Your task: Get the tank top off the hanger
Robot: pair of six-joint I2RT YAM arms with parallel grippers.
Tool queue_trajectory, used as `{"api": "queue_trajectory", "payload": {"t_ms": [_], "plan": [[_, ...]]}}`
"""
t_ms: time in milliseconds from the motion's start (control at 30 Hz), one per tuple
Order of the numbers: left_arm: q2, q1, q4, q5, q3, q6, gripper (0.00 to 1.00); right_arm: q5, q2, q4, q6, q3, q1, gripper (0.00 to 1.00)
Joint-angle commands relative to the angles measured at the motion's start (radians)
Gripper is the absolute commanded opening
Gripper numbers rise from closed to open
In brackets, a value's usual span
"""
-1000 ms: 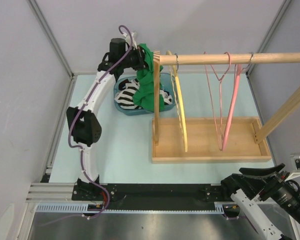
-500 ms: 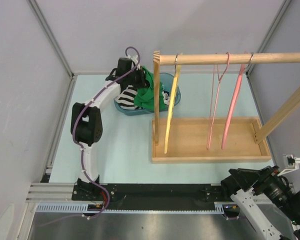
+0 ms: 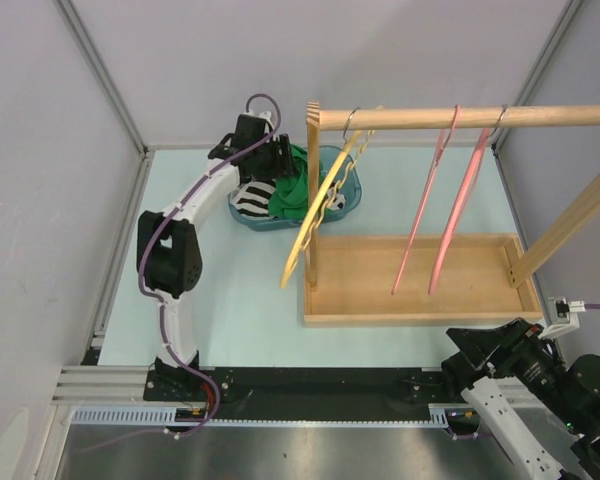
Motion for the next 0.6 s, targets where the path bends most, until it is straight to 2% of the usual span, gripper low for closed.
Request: {"api": "queue_trajectory", "payload": {"t_ms": [0, 167, 333, 500, 567], "plan": [[-0.113, -0.001, -0.105, -0.114, 0.047, 0.071, 0.72, -0.005, -0.023, 0.058, 0.024, -0.022, 0.006, 0.79], [-0.229, 0.0, -0.115, -0.148, -0.037, 0.097, 0.76, -0.013, -0.02, 0.087, 0.017, -0.046, 0.007, 0.8], [-0.35, 0.002, -0.096, -0.117, -0.125, 0.095, 0.77, -0.037, -0.018, 0.118, 0.024, -0.088, 0.005, 0.81], [-0.507, 0.0, -0.067, 0.045, -0.225, 0.082, 0.78, -0.034, -0.018, 0.124, 0.023, -0.12, 0.005, 0.82], [-0.585, 0.0, -0.029, 0.097, -0.347, 0.068, 0.78, -0.027, -0.018, 0.134, 0.026, -0.132, 0.008, 0.83]]}}
